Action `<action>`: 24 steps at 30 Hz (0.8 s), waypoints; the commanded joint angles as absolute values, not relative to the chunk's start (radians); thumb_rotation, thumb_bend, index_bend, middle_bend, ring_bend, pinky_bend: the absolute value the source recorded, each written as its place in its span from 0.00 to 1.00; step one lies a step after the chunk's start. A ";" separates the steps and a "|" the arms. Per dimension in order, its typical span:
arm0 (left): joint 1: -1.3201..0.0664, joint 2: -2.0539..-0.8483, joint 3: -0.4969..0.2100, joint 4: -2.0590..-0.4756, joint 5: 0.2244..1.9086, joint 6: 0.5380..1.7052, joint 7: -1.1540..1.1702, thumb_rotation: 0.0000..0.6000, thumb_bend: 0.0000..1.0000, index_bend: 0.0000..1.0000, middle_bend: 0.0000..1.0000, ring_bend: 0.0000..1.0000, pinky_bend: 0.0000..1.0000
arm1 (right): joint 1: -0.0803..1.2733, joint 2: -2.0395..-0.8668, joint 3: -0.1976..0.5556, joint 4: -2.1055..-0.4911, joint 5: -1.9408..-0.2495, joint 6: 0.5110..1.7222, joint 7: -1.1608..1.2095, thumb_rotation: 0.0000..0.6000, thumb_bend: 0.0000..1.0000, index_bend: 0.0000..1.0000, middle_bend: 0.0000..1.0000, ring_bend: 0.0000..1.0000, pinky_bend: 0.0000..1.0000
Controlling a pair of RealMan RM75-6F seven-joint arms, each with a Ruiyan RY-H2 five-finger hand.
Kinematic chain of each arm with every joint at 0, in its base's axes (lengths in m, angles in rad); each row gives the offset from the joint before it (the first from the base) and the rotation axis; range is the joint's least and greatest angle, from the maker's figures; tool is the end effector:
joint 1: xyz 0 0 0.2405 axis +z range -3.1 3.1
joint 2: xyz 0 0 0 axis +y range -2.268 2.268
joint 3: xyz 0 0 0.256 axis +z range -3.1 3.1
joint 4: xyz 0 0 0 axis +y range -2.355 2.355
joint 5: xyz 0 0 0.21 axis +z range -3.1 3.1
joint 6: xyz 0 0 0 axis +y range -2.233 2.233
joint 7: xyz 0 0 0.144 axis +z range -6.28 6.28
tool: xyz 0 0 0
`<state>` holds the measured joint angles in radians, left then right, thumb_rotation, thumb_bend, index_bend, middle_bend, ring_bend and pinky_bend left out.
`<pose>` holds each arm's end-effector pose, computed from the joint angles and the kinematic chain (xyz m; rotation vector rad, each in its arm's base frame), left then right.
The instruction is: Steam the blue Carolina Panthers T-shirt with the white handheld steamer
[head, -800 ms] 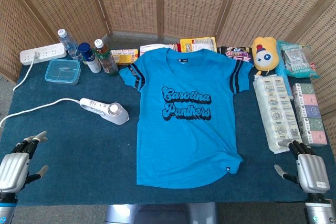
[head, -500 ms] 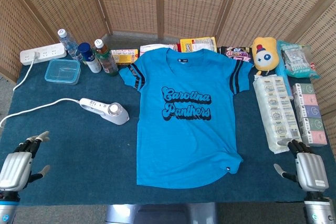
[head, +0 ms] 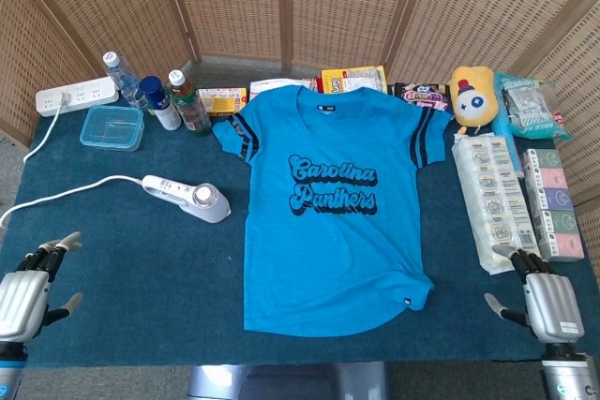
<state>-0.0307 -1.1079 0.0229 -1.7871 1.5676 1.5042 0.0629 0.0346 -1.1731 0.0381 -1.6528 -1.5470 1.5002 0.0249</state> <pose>-0.2802 0.1474 0.1391 -1.4107 -1.0277 -0.9459 -0.3000 -0.1623 0.1366 1.3558 -1.0052 0.9872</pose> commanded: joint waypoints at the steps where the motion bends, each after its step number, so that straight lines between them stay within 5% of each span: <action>1: -0.036 -1.103 0.021 -1.786 1.568 1.498 0.060 1.00 0.23 0.09 0.27 0.17 0.24 | 0.045 -1.169 0.035 -1.655 -1.555 1.485 0.024 1.00 0.25 0.24 0.30 0.29 0.33; 24: -0.133 -1.035 -0.037 -1.863 1.556 1.411 0.093 1.00 0.23 0.09 0.27 0.17 0.24 | 0.170 -1.197 -0.025 -1.665 -1.646 1.287 -0.080 1.00 0.25 0.24 0.29 0.27 0.31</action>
<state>-0.1288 -1.0385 -0.0348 -1.8597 1.5594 1.4151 0.0939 0.1656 -1.1939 -0.0226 -1.6608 -1.6438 1.2916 -0.0754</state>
